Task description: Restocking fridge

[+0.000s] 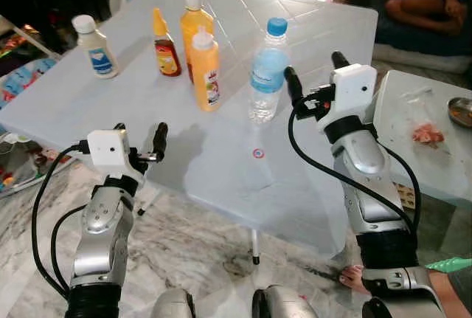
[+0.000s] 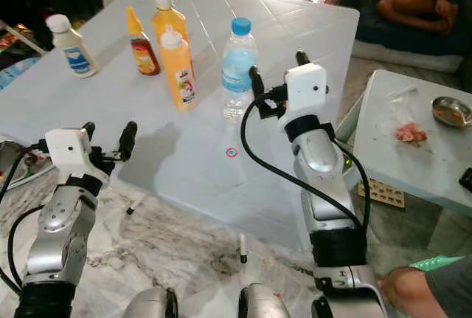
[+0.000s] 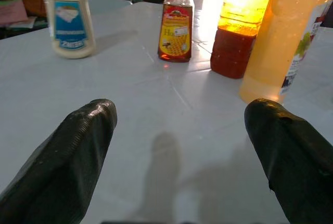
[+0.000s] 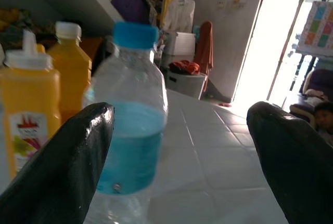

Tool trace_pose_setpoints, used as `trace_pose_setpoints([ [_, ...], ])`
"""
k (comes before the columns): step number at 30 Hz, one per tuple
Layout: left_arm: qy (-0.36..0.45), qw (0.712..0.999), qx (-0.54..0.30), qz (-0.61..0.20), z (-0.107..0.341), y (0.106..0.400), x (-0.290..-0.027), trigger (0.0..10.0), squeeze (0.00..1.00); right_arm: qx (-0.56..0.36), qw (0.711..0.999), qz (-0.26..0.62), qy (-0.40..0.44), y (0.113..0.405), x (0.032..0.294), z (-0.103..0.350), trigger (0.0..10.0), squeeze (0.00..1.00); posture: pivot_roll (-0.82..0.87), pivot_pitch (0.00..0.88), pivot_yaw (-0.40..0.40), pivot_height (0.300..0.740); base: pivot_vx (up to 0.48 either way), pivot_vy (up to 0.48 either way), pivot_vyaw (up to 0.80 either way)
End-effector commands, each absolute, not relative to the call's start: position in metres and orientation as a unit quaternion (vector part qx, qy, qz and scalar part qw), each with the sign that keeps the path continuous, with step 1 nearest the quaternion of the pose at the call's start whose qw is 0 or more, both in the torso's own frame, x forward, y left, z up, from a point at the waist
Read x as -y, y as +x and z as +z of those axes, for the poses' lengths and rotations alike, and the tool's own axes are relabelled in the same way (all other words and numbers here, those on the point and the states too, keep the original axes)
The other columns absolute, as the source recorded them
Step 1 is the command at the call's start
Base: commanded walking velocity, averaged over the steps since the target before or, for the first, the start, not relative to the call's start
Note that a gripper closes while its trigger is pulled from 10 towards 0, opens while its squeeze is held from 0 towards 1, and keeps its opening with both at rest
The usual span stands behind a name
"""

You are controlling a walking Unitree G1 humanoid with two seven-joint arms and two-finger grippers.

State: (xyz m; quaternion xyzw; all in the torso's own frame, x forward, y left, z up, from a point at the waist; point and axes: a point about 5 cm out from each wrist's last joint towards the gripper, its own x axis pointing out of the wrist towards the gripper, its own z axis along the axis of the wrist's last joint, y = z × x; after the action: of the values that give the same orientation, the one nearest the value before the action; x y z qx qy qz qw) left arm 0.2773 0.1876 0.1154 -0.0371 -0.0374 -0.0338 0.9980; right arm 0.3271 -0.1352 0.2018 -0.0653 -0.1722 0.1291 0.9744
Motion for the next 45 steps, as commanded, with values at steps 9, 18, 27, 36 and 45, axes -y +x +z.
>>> trace_pose_setpoints([
  [9, -0.028, 0.998, 0.035, -0.035, 0.119, 0.272, -0.190, 10.0, 0.00, 0.185, 0.965, 0.181, -0.041, 0.327, 0.117, 0.208, 10.0, 0.00, 0.00, 0.153, 0.008, 0.740, 0.000, 0.000, 0.00],
  [18, -0.020, 0.999, 0.030, -0.039, 0.123, 0.269, -0.194, 10.0, 0.00, 0.219, 0.956, 0.195, -0.035, 0.341, 0.100, 0.233, 10.0, 0.00, 0.03, 0.177, 0.018, 0.740, 0.000, 0.000, 0.00],
  [27, -0.014, 0.999, 0.022, -0.040, 0.124, 0.263, -0.197, 10.0, 0.00, 0.231, 0.955, 0.181, -0.029, 0.351, 0.099, 0.243, 10.0, 0.00, 0.05, 0.198, 0.029, 0.740, 0.000, 0.000, 0.00],
  [36, -0.008, 0.999, 0.017, -0.042, 0.126, 0.262, -0.199, 10.0, 0.00, 0.239, 0.953, 0.184, -0.033, 0.362, 0.097, 0.252, 10.0, 0.00, 0.06, 0.206, 0.035, 0.740, 0.000, 0.000, 0.00],
  [45, 0.000, 0.999, 0.015, -0.046, 0.127, 0.261, -0.198, 10.0, 0.00, 0.236, 0.955, 0.181, -0.009, 0.374, 0.091, 0.265, 10.0, 0.00, 0.07, 0.210, 0.034, 0.740, 0.000, 0.000, 0.00],
])
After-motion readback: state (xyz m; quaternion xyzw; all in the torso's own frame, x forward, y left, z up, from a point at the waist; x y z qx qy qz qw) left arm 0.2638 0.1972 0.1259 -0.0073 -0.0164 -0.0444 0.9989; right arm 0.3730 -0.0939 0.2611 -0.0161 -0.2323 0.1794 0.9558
